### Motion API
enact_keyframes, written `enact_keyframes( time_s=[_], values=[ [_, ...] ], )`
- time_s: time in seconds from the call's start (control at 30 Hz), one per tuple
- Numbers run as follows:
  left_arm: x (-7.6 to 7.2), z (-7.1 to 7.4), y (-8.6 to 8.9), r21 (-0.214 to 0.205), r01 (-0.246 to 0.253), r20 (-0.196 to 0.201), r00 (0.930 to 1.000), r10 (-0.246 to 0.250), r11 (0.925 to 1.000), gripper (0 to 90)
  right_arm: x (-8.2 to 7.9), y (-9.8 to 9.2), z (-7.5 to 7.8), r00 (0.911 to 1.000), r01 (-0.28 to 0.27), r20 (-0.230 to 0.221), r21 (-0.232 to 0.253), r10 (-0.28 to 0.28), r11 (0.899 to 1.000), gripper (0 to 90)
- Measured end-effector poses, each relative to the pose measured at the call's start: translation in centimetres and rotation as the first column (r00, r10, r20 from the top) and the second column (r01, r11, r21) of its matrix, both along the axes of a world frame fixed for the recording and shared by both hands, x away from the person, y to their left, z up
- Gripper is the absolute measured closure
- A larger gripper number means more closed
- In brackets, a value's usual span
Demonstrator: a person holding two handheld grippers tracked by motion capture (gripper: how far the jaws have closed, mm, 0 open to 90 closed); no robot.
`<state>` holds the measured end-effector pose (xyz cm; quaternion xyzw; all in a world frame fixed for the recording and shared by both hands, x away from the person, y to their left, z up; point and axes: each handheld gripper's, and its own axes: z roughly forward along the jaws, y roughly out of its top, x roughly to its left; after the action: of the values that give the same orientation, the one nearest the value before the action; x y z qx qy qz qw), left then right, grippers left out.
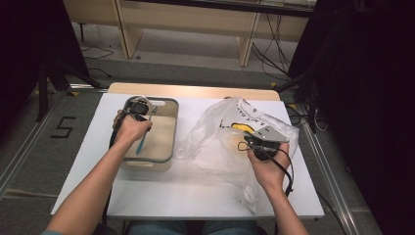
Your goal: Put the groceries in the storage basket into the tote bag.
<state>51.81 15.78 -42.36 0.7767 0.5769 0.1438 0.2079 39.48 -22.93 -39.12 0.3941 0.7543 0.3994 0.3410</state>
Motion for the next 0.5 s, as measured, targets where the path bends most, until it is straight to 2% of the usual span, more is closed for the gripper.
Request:
enact_keyframes(
  time_s=[0.5],
  values=[
    [-0.6, 1.3, -0.4, -0.013, 0.022, 0.036, 0.9991, -0.021, 0.9997, 80.2, 0.0, 0.0, 0.0, 1.0, 0.003, -0.001, 0.004, -0.003, 1.0, 90.0]
  ],
)
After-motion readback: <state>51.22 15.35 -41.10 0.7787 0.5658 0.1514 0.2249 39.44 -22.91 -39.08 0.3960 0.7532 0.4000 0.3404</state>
